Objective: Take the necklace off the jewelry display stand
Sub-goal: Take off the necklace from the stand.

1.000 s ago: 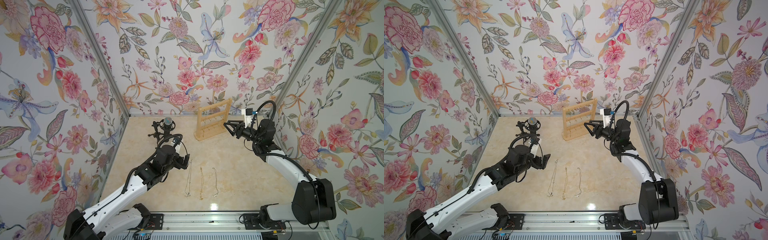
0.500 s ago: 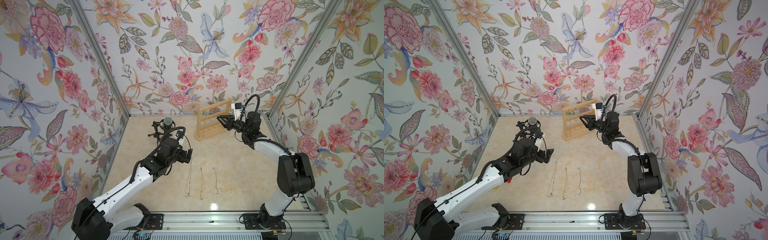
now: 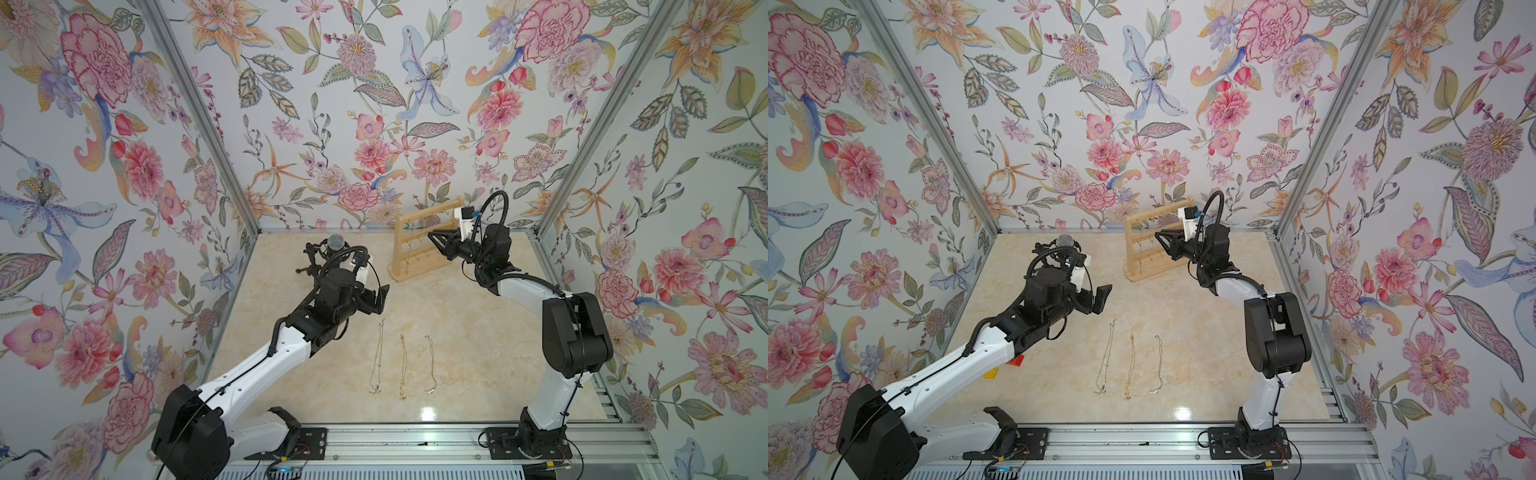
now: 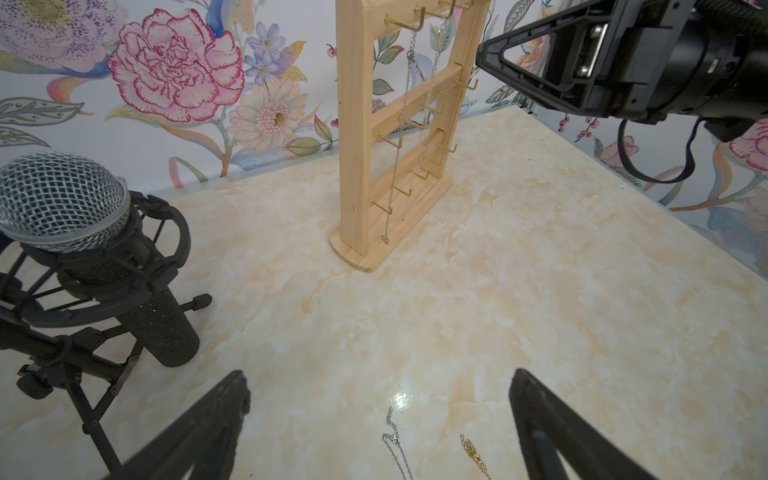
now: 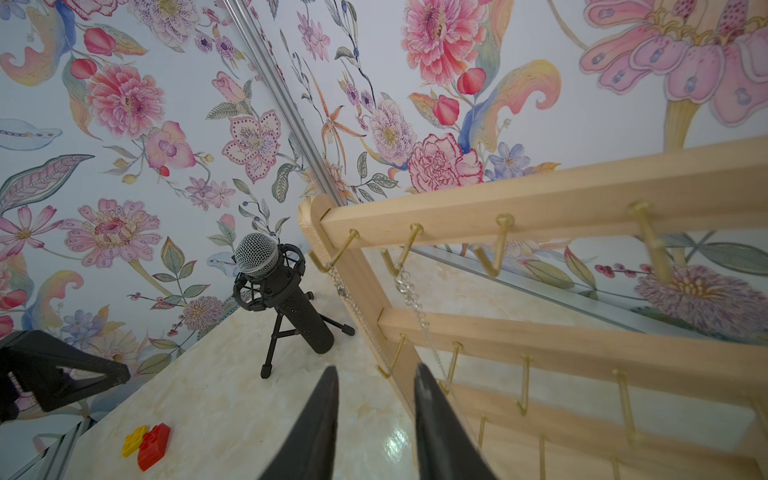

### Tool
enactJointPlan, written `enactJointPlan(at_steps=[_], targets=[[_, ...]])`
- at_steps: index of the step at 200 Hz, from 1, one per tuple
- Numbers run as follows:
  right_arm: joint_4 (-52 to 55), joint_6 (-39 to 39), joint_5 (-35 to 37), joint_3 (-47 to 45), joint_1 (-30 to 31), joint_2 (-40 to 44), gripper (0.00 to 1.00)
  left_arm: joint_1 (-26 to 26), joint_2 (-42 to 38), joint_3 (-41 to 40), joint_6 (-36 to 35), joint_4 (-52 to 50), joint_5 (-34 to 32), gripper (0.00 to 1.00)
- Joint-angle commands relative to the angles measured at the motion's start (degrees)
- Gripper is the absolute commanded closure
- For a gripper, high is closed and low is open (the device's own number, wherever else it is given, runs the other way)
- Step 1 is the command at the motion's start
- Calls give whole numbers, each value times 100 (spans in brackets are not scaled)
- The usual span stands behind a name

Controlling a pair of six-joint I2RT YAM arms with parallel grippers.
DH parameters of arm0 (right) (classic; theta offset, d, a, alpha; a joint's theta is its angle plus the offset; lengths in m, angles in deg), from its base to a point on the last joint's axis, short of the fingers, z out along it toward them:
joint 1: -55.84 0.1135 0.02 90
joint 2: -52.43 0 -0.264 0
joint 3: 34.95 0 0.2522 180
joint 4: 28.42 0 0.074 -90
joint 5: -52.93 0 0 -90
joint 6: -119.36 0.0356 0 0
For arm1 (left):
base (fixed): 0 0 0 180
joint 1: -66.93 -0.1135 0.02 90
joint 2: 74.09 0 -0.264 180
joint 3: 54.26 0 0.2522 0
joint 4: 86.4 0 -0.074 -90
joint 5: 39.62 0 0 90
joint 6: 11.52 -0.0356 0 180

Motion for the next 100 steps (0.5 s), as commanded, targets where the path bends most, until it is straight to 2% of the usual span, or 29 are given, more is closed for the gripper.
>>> enactJointPlan(at_steps=[1,100], targets=[[-213,-234,85,263,82,-109,67,-180,-61,-233,58,449,257,1],[64,-604,604,570,249,-457,64,-266,16,-341,122,665,619,1]])
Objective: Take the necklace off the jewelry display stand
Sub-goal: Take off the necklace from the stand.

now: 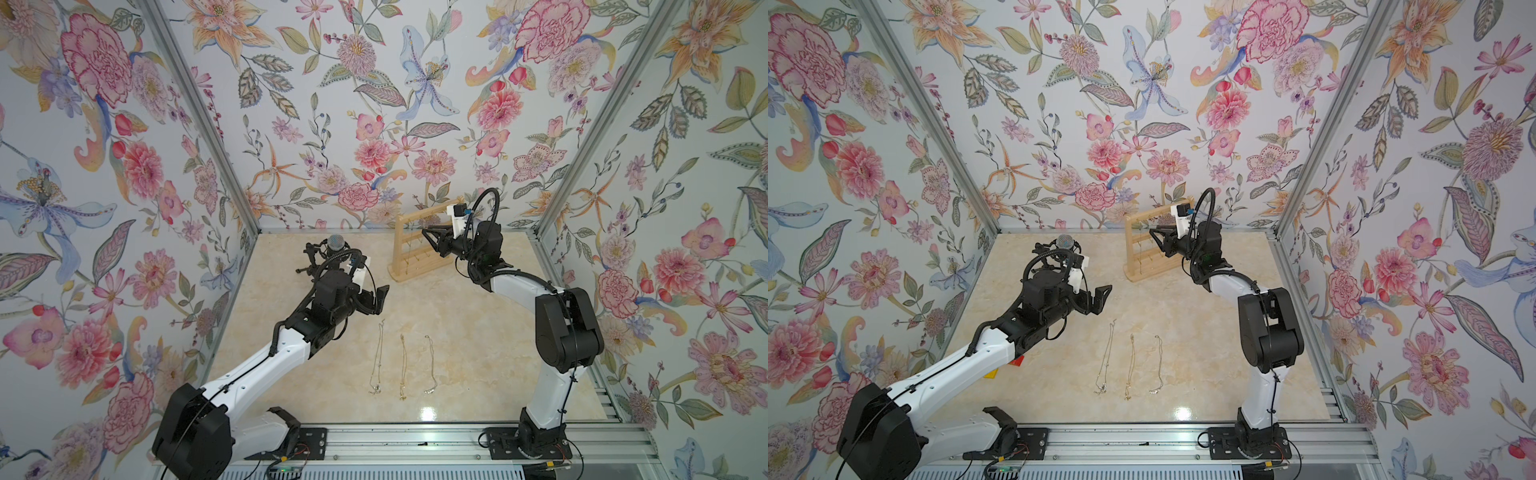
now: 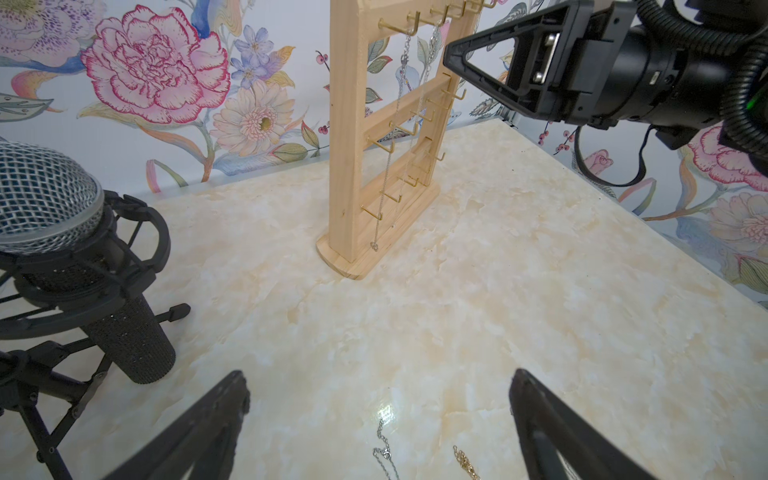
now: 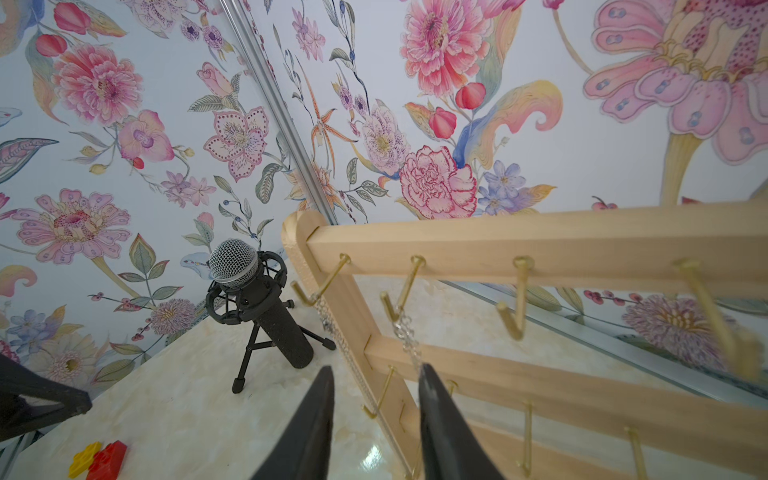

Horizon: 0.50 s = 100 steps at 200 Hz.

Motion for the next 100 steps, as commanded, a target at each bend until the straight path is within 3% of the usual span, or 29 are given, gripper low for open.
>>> enactJointPlan(at_steps=[1,100], targets=[[-5,-218,204,147,46,-114,64,-93,4,-84,56,156,160,1],[9,-325,459,269,137,-268,68,-130,20,-99,84,219,297,1]])
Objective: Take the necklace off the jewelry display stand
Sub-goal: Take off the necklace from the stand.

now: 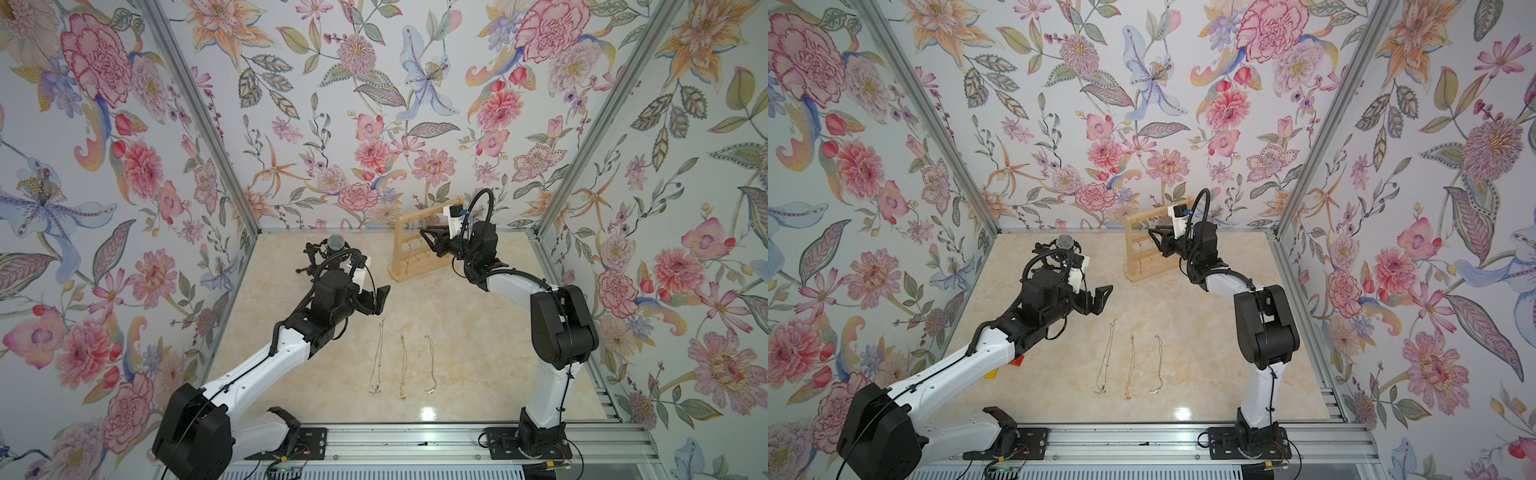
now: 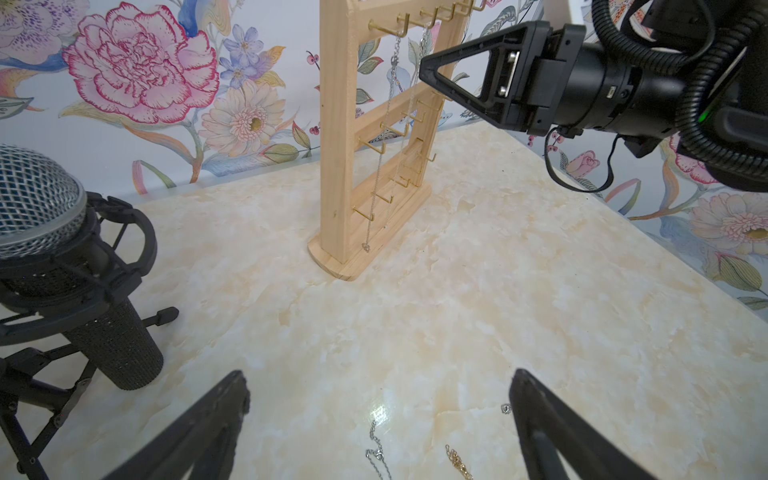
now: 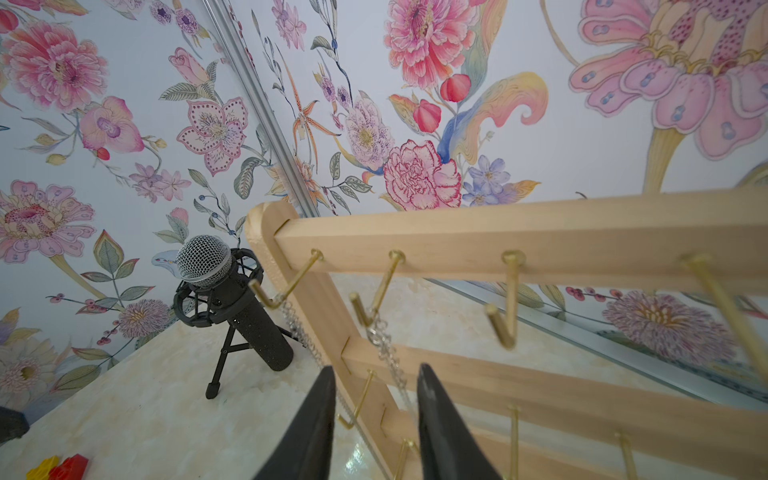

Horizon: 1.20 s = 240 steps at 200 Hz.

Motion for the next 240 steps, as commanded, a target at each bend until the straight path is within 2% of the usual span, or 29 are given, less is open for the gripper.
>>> enactJointPlan(at_steps=[1,74,240], targets=[[-39,-132,139,166,42,-106,68,-103,20,-87,40,178,104,1],[-121,-146,151,239,78,-191,78,-120,42,-97,81,217,201,1],[-213,-197,337,233,122,-200,84,-149,28,-106,131,270,323,1]])
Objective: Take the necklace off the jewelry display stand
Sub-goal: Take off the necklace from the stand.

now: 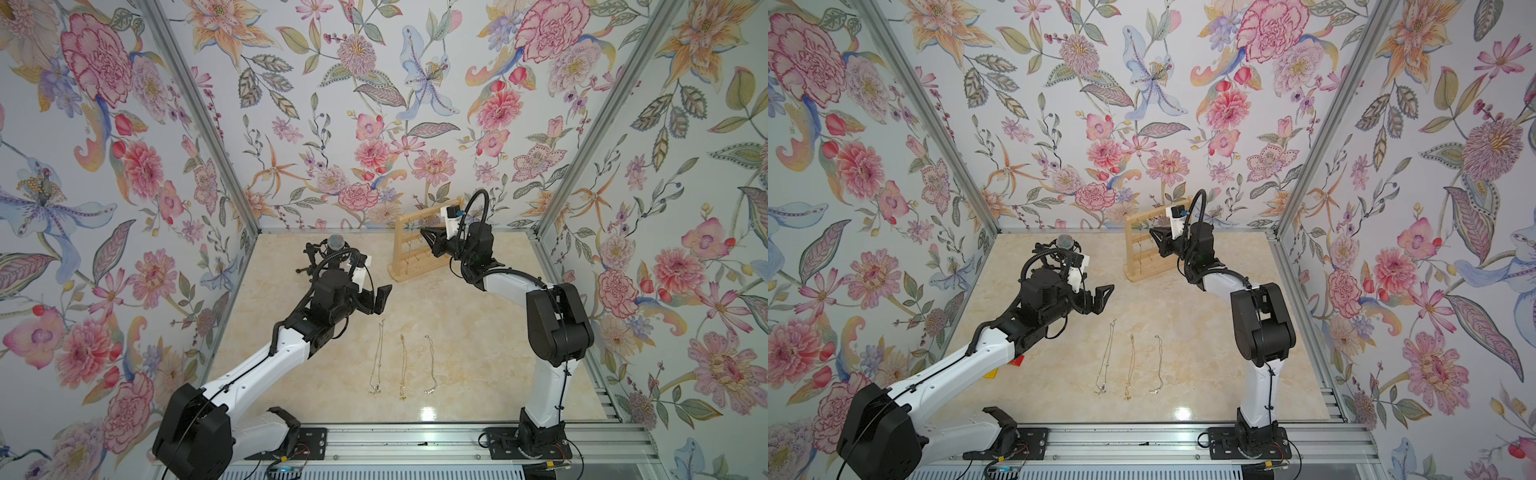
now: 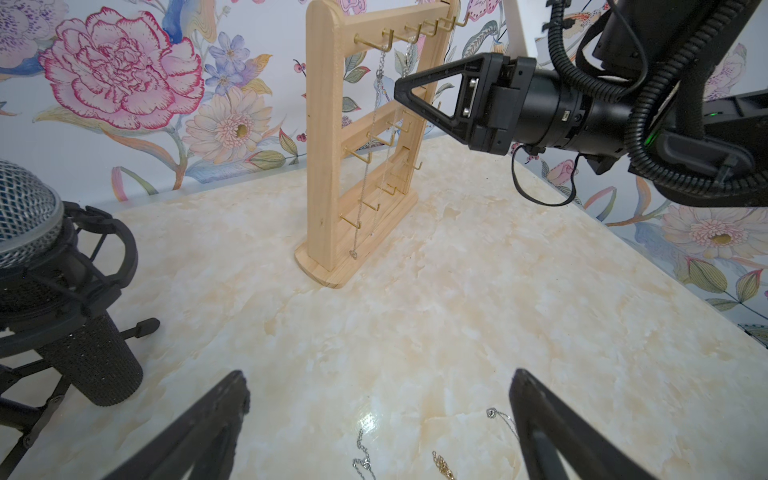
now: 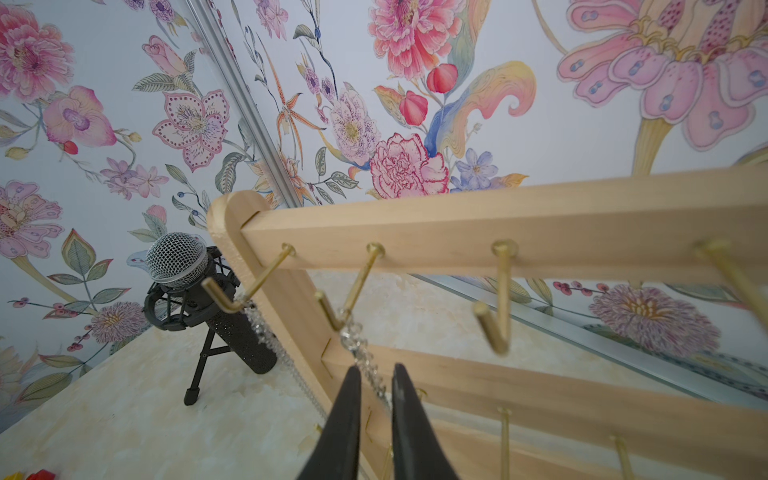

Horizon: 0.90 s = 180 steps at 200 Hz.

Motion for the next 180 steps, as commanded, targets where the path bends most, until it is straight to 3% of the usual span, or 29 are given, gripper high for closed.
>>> enactJointPlan(at_steps=[1,77,150,180], targets=[[-231,-108,73,128,59,-30,84,-104,26,-93,62,123,114,1],[-256,-188,209,77,120,12,72,-129,40,-84,84,132,153,1],[-512,-239,532,-80,173,66,72,-164,88,-86,123,176,233,1],[-470,-317,542,-69,207,68,78,-182,106,-84,125,185,268,1]])
